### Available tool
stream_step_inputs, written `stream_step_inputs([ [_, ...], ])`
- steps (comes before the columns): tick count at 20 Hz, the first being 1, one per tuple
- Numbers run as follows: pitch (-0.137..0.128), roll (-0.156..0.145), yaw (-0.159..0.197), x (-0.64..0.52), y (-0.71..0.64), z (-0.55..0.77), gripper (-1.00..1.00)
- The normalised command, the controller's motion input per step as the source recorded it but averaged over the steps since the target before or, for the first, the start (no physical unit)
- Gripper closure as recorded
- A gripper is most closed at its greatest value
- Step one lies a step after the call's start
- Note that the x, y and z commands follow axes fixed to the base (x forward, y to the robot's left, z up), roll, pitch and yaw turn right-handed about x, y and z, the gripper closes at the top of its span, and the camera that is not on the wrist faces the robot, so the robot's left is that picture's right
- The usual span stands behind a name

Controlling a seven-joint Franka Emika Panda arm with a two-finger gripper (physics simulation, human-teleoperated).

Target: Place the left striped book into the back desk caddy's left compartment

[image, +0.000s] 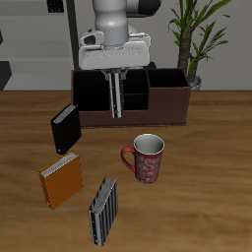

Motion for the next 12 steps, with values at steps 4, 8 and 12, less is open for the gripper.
stream_step_inputs([
  [4,-0.021,-0.079,-0.016,-0.19,-0.71,0.15,1.00],
  [8,-0.008,-0.068,-0.013,-0.24,-0.54,0.09,1.00],
  [12,-0.009,-0.057,-0.006,-0.22,-0.35,0.03,1.00],
])
